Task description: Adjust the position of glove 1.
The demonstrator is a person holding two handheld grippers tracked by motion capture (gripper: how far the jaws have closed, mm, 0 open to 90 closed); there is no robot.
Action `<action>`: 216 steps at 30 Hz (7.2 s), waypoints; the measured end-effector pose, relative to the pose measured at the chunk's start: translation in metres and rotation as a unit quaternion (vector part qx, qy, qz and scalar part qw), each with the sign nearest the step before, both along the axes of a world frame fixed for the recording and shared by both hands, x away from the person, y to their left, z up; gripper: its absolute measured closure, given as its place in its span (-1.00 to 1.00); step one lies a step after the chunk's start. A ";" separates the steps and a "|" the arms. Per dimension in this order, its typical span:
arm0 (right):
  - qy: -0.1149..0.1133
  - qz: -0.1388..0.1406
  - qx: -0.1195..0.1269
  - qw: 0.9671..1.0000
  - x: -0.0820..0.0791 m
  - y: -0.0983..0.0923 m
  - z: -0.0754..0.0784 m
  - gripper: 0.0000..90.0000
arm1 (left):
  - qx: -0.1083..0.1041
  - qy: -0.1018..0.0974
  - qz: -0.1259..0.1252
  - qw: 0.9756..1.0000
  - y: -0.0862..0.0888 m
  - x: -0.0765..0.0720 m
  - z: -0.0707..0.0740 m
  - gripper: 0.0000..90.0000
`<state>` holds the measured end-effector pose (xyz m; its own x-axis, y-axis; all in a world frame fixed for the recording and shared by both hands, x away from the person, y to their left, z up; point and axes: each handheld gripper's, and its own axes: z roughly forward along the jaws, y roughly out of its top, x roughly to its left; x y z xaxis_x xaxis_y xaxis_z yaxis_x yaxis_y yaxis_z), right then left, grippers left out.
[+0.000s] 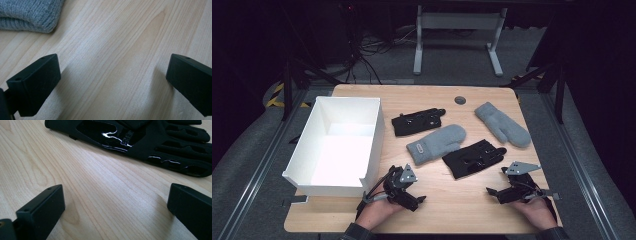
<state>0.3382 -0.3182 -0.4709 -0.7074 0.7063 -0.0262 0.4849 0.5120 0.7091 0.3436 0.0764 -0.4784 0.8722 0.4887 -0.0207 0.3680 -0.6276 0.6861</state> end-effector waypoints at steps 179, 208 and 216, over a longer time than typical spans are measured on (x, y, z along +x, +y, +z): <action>0.069 0.142 0.010 0.987 -0.031 0.013 0.027 1.00 | -0.007 0.056 -0.060 0.997 -0.046 0.030 0.039 0.95; 0.019 0.022 0.005 1.000 -0.004 -0.011 0.019 -0.28 | 0.000 0.035 0.008 0.999 -0.026 0.019 0.043 -0.20; 0.009 -0.006 -0.008 1.000 -0.003 -0.022 0.008 -0.58 | -0.003 0.019 -0.002 1.000 -0.035 0.041 0.049 -0.64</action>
<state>0.3350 -0.3399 -0.4628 -0.6998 0.7140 -0.0242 0.5036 0.5171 0.6921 0.3845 0.0419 -0.4293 0.8732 0.4842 -0.0561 0.3904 -0.6258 0.6752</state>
